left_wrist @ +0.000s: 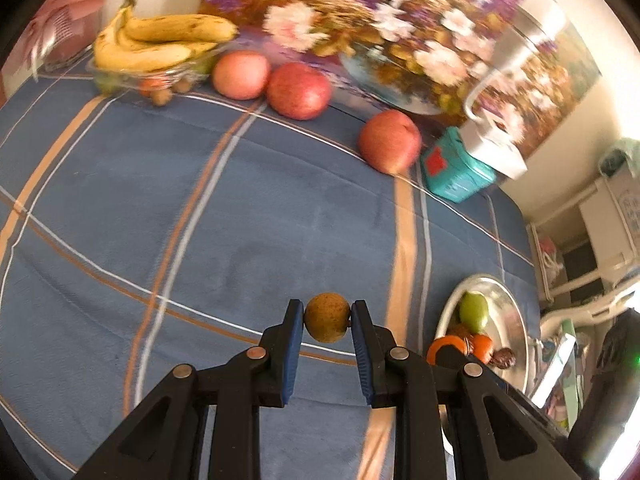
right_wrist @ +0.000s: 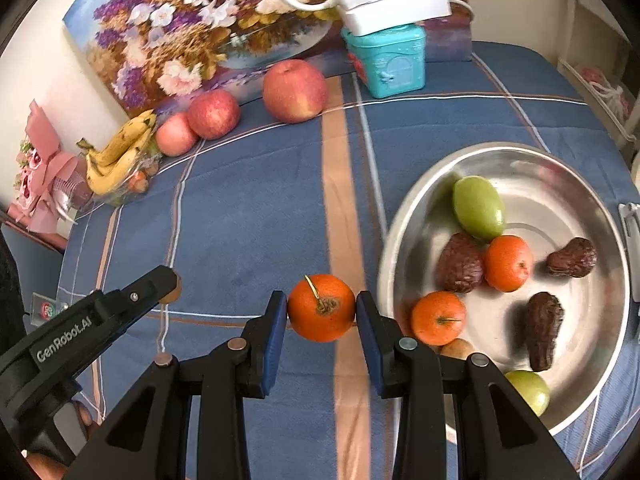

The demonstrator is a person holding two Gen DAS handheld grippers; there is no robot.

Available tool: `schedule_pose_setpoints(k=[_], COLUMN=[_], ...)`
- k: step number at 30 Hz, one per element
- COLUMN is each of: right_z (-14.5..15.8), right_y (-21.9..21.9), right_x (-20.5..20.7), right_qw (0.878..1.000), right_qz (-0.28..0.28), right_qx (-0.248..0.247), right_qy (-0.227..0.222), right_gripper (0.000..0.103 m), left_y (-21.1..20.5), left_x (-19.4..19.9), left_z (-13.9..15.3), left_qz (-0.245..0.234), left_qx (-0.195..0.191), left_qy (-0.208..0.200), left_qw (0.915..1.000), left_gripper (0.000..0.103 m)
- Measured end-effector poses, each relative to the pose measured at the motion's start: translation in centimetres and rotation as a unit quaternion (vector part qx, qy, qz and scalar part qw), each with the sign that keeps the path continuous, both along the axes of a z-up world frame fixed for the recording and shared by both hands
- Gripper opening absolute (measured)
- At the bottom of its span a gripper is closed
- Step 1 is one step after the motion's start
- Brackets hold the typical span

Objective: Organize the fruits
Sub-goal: 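Carry both fruits over the steel bowl and release them inside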

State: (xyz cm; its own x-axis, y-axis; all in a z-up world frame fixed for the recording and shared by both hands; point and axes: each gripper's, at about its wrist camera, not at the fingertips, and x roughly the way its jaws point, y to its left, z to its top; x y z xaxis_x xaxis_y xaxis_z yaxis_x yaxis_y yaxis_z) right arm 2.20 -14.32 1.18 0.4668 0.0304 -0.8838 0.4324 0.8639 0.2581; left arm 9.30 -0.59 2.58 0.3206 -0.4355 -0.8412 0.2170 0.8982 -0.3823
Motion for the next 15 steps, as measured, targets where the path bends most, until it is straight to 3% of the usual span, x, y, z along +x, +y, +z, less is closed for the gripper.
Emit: schedule_pose_setpoints(k=[8, 15], right_z=[0.2, 1.0], right_y=[-4.1, -9.2], right_x=[-2.3, -5.7], right_qw=[0.998, 0.988], right_qz=[-0.064, -0.147], right_qx=[-0.028, -0.048], right_qy=[0.009, 0.009], right_gripper=[0.037, 0.037], left_y=[-5.0, -9.2], left_x=[-2.7, -4.9], left_z=[0.3, 0.2], left_qz=[-0.074, -0.142], left_qx=[-0.010, -0.028], left_qy=[0.001, 0.014], left_qw=[0.9972, 0.9894], left_gripper=[0.026, 0.026])
